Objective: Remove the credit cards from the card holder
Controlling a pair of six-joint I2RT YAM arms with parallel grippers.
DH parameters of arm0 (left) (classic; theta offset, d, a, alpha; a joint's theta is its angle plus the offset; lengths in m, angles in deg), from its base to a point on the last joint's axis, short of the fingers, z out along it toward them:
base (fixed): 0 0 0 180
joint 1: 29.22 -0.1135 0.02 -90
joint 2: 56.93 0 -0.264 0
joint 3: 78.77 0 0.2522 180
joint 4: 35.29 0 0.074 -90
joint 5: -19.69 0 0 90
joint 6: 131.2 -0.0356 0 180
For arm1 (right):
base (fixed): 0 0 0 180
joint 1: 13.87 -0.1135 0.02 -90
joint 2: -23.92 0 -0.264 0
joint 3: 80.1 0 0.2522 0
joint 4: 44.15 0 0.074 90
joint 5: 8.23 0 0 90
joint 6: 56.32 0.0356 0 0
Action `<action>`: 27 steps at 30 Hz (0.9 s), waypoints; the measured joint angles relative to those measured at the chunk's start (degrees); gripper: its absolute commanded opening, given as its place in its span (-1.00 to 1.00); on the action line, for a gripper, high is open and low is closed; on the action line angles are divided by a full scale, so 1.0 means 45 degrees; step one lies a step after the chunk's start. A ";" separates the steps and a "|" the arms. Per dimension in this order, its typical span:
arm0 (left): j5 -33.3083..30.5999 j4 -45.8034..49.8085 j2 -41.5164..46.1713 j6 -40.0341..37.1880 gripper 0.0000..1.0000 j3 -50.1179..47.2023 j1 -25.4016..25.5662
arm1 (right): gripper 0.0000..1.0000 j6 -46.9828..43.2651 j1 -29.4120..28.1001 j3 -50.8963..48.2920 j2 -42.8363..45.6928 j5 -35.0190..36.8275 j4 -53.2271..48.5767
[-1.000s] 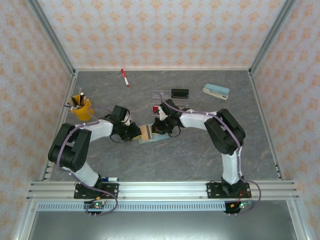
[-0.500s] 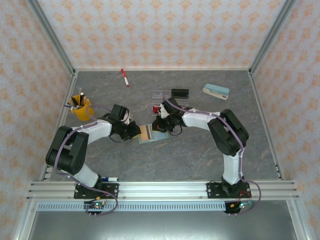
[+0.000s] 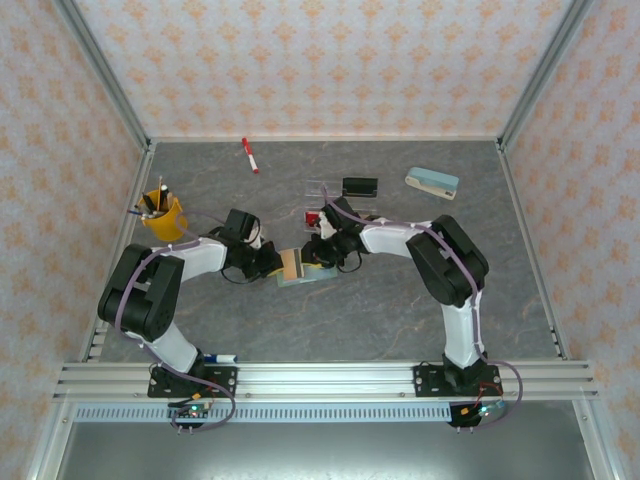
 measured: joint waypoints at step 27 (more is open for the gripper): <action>0.0199 0.0121 -0.0602 -0.0160 -1.00 0.0568 0.0141 | -0.94 0.0359 0.0282 -0.0233 -0.0199 -0.0636 0.0583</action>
